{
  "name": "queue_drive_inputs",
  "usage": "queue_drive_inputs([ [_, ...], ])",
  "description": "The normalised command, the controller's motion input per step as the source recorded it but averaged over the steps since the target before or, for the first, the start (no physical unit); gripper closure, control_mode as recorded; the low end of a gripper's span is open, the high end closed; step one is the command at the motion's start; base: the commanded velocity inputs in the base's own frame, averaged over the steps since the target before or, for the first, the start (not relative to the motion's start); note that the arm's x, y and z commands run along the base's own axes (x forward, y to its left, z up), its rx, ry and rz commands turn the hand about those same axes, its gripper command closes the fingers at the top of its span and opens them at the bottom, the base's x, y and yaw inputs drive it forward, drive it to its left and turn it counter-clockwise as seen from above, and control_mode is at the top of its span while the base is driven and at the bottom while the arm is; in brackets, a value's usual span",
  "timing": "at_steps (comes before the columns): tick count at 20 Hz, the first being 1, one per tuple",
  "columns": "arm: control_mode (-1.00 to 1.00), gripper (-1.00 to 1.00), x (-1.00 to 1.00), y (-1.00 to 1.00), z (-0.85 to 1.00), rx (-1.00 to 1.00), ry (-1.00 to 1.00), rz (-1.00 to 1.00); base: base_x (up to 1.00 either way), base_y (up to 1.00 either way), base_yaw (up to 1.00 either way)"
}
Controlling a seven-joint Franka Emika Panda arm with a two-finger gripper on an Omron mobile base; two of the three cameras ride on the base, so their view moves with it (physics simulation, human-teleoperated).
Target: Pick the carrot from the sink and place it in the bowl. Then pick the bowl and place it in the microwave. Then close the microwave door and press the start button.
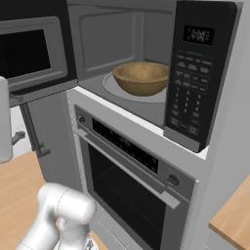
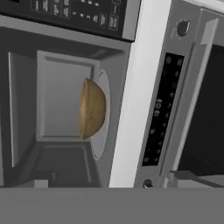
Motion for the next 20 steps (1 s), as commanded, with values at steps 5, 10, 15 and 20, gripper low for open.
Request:
queue_drive_inputs([
  [5,-1.00,-1.00,-0.61,1.00,0.02,0.00,0.00,-0.04,0.00,0.00,0.00],
  [10,-1.00,-1.00,-0.24,1.00,0.00,0.00,-0.02,-0.03,0.00,0.00,0.00],
  [15,-1.00,-1.00,-0.01,1.00,-0.17,0.00,-0.12,-0.06,0.00,0.00,0.00],
  [20,-1.00,-1.00,0.01,1.00,-0.58,0.00,-0.17,-0.08,0.00,0.00,0.00],
])
